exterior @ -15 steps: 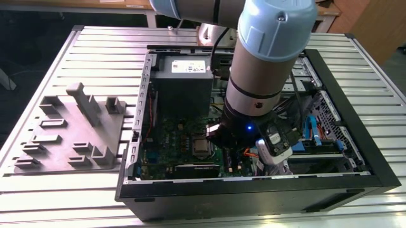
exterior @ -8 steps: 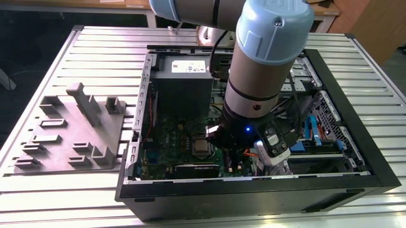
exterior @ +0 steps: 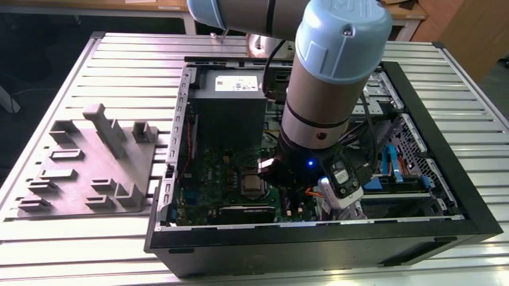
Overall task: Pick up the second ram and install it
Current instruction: 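Press down the second ram until it locks into place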
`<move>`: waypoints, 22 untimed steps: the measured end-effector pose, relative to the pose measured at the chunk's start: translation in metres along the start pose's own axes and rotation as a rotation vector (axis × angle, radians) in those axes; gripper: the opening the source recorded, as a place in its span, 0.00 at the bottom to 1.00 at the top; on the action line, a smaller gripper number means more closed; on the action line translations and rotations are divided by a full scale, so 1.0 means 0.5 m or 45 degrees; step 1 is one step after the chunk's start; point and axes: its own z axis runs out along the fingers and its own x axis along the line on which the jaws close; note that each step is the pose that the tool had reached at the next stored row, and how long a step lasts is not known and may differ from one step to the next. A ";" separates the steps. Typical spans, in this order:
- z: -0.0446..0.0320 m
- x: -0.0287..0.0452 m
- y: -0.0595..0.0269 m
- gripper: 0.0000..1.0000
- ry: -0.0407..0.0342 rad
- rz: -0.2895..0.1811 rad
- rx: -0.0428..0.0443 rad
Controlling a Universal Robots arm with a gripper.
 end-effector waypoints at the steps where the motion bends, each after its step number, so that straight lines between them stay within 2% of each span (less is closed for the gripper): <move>1: 0.000 0.000 0.000 0.10 0.0000 0.000 0.000; 13: 0.008 0.000 0.000 0.10 0.0000 0.000 0.000; 19: 0.008 0.000 0.000 0.10 -0.0001 0.000 0.000; 22: 0.001 0.000 0.001 0.10 -0.0008 0.000 -0.003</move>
